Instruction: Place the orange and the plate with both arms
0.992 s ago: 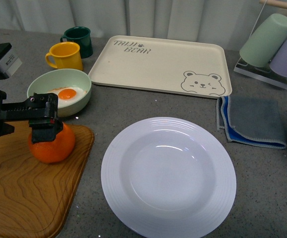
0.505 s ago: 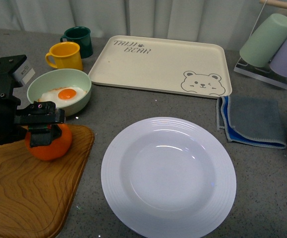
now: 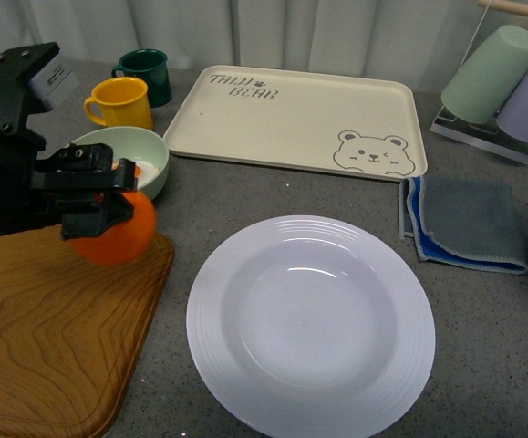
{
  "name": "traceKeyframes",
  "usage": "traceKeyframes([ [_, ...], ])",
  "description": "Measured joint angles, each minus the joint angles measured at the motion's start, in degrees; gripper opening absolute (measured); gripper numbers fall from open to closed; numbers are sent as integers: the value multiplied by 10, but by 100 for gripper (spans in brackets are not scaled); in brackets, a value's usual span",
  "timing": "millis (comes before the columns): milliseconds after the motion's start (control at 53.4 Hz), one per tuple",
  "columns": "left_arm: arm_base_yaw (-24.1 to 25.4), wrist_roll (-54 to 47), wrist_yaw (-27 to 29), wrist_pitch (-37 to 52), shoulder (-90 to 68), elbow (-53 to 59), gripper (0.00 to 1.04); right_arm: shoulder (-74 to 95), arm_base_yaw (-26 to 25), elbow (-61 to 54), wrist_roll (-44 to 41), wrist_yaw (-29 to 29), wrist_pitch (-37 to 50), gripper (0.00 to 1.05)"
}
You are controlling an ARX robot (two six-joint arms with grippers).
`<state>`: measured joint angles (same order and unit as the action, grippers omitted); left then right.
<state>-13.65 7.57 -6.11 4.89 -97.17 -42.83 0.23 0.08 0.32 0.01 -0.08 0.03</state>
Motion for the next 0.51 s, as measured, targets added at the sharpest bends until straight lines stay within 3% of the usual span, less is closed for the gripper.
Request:
traceKeyframes([
  [393,-160,28,17,16,-43,-36,50,0,0,0,0,0,0,95],
  [505,-184,33,20,35,-69,-36,50,0,0,0,0,0,0,95],
])
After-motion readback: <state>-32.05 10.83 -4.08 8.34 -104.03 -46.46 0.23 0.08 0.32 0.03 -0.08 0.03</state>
